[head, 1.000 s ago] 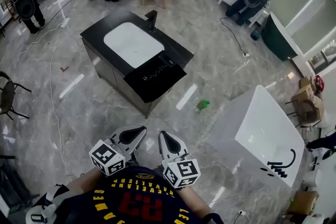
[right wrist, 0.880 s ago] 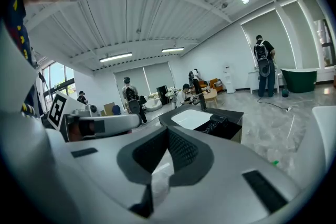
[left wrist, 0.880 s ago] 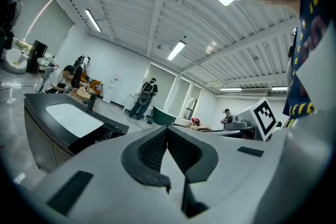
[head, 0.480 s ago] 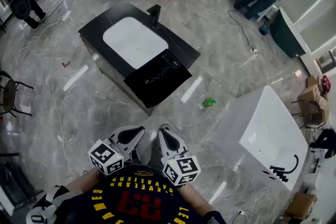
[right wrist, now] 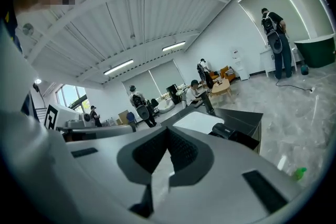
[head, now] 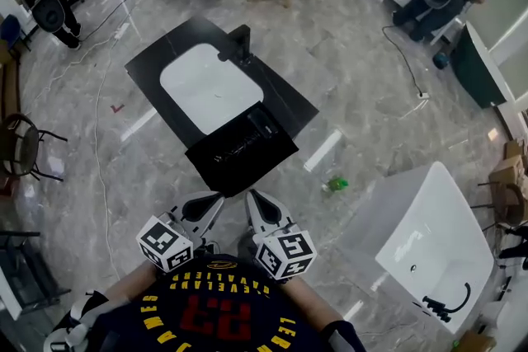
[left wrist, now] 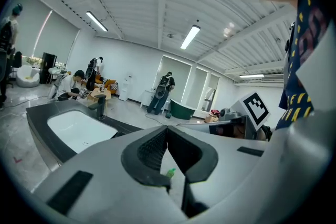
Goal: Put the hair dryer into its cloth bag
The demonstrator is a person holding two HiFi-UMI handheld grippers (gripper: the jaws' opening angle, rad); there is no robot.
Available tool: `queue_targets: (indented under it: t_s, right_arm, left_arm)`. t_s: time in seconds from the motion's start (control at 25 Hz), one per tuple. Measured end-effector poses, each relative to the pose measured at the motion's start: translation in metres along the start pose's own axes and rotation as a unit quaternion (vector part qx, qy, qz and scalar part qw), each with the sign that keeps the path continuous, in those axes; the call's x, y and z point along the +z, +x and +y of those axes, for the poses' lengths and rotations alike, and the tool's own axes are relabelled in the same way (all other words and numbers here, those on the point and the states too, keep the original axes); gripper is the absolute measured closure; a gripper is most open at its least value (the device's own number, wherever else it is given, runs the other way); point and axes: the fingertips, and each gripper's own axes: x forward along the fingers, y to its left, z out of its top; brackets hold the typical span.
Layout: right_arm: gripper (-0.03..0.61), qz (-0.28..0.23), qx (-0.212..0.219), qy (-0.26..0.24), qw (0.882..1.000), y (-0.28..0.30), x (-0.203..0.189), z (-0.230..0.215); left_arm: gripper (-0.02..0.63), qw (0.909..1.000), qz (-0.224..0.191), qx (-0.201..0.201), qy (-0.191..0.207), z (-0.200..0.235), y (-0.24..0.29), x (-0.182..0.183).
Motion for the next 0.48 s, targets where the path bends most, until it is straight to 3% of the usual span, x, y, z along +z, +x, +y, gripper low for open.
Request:
queue_targets:
  t_s: [0.24, 0.48]
  right_arm:
    - [0.571, 0.004, 0.024, 0.009, 1.0, 0.015, 0.034, -0.046]
    - [0.571, 0.025, 0.026, 0.031, 0.999, 0.029, 0.024, -0.079]
  left_arm:
    - [0.611, 0.9992, 0.013, 0.039, 0.0, 0.011, 0.045, 0.017]
    - [0.611, 0.9968, 0.023, 0.075, -0.017, 0.036, 0.063, 0.007]
